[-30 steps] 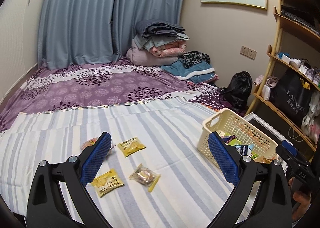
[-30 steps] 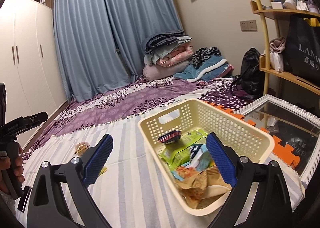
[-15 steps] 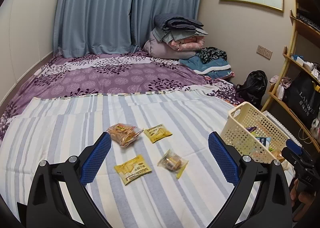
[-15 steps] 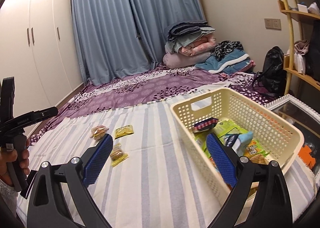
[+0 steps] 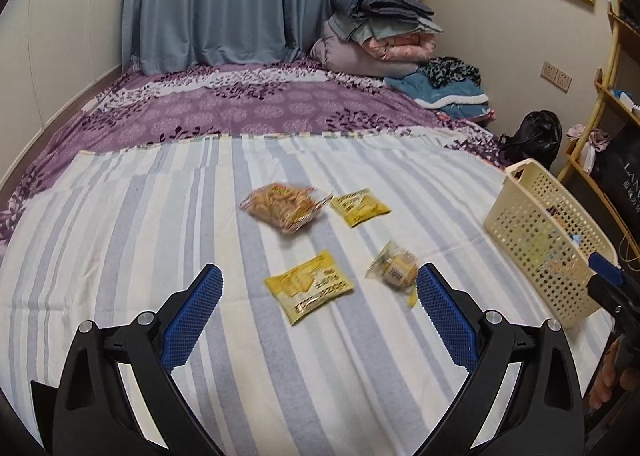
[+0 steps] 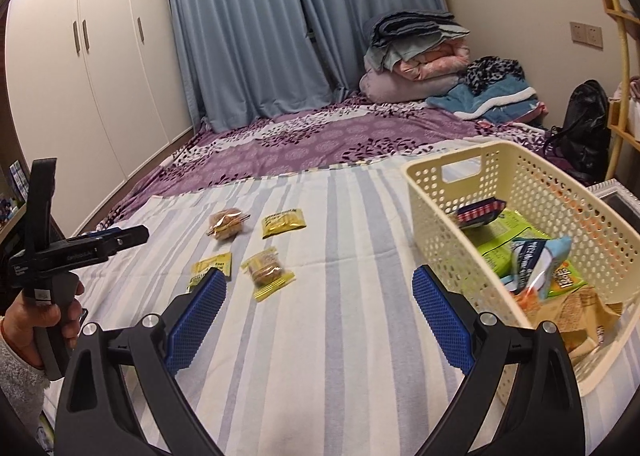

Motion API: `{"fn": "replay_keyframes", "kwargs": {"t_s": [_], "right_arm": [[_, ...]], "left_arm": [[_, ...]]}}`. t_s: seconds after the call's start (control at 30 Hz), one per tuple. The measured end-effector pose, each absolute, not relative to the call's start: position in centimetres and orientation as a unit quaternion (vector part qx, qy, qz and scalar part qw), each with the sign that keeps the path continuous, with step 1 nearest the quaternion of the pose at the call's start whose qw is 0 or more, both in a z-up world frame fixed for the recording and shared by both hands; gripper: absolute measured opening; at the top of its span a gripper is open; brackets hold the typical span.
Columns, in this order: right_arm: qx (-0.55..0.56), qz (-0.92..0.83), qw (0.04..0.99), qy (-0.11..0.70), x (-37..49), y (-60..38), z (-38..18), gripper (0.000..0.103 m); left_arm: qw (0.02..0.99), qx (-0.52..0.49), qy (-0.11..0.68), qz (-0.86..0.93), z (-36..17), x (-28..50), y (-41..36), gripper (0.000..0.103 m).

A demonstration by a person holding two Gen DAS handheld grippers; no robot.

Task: Organize snacks
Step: 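Move both open grippers back over the remaining snacks, then grasp the yellow biscuit packet with the left gripper while the right gripper grasps a wrapped cake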

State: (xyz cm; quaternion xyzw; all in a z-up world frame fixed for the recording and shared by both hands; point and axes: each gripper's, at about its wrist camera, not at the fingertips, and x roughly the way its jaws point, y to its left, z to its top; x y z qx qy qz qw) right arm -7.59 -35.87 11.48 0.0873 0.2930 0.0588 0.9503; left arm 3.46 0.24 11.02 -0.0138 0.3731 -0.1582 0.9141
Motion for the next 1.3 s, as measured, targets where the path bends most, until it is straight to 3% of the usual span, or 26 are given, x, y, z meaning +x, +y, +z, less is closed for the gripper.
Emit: {"fn": "replay_keyframes", "kwargs": {"t_s": [0.67, 1.3], "right_arm": [[0.072, 0.095, 0.93, 0.348, -4.6, -32.6, 8.2, 0.094], [0.074, 0.095, 0.918, 0.378, -2.2, -32.3, 6.0, 0.094]], "left_arm": [[0.878, 0.051, 0.453, -0.143, 2.8, 7.2, -0.2, 0.099], [0.867, 0.073, 0.47, -0.148, 0.5, 11.9, -2.1, 0.099]]}}
